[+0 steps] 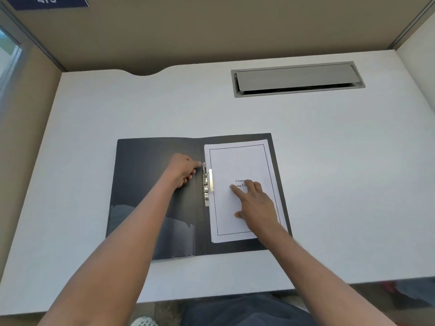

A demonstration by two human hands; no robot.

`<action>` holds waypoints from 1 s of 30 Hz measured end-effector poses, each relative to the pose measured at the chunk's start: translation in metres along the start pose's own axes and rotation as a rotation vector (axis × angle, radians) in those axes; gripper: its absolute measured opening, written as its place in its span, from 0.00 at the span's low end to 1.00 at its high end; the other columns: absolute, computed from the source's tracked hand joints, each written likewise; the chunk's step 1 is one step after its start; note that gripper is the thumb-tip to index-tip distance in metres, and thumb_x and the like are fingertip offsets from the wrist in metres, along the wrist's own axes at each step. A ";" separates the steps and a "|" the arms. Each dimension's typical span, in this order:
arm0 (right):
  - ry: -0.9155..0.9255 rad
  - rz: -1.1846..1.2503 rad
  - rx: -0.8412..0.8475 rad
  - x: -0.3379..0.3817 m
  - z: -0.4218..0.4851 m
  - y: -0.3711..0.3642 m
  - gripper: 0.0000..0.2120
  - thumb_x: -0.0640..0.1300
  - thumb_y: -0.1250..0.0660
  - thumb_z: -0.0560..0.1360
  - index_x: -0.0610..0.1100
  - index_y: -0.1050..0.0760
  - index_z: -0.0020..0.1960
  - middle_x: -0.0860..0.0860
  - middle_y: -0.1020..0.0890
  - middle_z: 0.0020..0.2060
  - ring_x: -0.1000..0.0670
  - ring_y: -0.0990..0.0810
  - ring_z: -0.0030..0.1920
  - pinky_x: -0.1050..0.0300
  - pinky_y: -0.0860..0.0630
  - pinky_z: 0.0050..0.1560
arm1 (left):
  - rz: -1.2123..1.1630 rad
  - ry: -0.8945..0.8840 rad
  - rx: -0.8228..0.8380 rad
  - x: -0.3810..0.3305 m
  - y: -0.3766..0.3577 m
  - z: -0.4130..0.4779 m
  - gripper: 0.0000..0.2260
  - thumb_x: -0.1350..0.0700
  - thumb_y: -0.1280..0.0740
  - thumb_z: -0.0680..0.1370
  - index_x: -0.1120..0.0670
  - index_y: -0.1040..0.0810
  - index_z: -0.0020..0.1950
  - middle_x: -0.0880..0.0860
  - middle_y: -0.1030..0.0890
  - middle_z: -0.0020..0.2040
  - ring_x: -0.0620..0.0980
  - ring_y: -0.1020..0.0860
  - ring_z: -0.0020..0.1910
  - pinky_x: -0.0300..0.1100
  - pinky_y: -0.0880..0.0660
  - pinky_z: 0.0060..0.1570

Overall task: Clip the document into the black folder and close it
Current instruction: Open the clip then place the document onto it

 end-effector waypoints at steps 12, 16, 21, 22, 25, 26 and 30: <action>-0.018 0.009 0.004 0.003 -0.003 0.002 0.38 0.51 0.26 0.76 0.55 0.43 0.80 0.45 0.39 0.78 0.43 0.38 0.76 0.51 0.22 0.60 | -0.202 -0.028 0.062 -0.003 -0.007 -0.014 0.08 0.54 0.27 0.80 0.59 0.17 0.46 0.52 0.23 0.33 0.45 0.30 0.21 0.34 0.36 0.21; -0.022 0.014 -0.002 0.003 -0.003 0.001 0.38 0.51 0.26 0.76 0.56 0.43 0.80 0.46 0.38 0.77 0.44 0.38 0.76 0.51 0.22 0.59 | -0.211 -0.036 0.075 -0.006 -0.009 -0.020 0.09 0.54 0.27 0.80 0.60 0.18 0.46 0.53 0.23 0.32 0.43 0.28 0.19 0.34 0.32 0.21; -0.025 0.012 -0.009 0.002 -0.003 0.001 0.39 0.52 0.26 0.76 0.56 0.42 0.80 0.46 0.37 0.77 0.44 0.37 0.75 0.52 0.21 0.59 | -0.200 -0.016 0.148 0.006 -0.010 -0.036 0.10 0.53 0.25 0.79 0.58 0.17 0.43 0.52 0.19 0.33 0.43 0.24 0.21 0.34 0.28 0.22; -0.024 0.010 -0.009 0.002 -0.003 0.002 0.39 0.52 0.26 0.76 0.56 0.42 0.80 0.46 0.37 0.77 0.44 0.38 0.75 0.52 0.21 0.59 | -0.202 -0.006 0.165 0.009 -0.010 -0.039 0.10 0.52 0.24 0.78 0.58 0.17 0.44 0.53 0.18 0.34 0.43 0.22 0.22 0.34 0.27 0.22; -0.022 0.008 -0.008 0.002 -0.003 0.002 0.39 0.52 0.26 0.75 0.56 0.42 0.80 0.46 0.37 0.77 0.44 0.38 0.75 0.52 0.21 0.57 | -0.187 0.028 0.211 0.021 -0.011 -0.046 0.11 0.52 0.21 0.76 0.59 0.16 0.47 0.54 0.16 0.38 0.45 0.19 0.27 0.36 0.23 0.25; -0.022 0.010 -0.008 0.002 -0.003 0.002 0.39 0.52 0.26 0.75 0.56 0.42 0.80 0.46 0.37 0.76 0.44 0.37 0.75 0.52 0.21 0.57 | -0.188 0.033 0.222 0.024 -0.011 -0.047 0.11 0.53 0.21 0.75 0.58 0.16 0.48 0.54 0.16 0.39 0.46 0.18 0.28 0.37 0.21 0.26; -0.024 0.005 -0.003 0.003 -0.004 0.003 0.39 0.52 0.26 0.75 0.56 0.42 0.80 0.46 0.37 0.76 0.44 0.37 0.75 0.52 0.21 0.59 | -0.236 0.007 0.225 0.036 -0.014 -0.052 0.09 0.60 0.20 0.74 0.58 0.19 0.46 0.56 0.14 0.42 0.51 0.15 0.30 0.41 0.19 0.29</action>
Point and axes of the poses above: each hand's wrist, its own z-axis towards the middle knuckle, its own y-axis out of the back of the hand, x = y × z, the point moved 3 cm from there along z, towards the middle knuckle
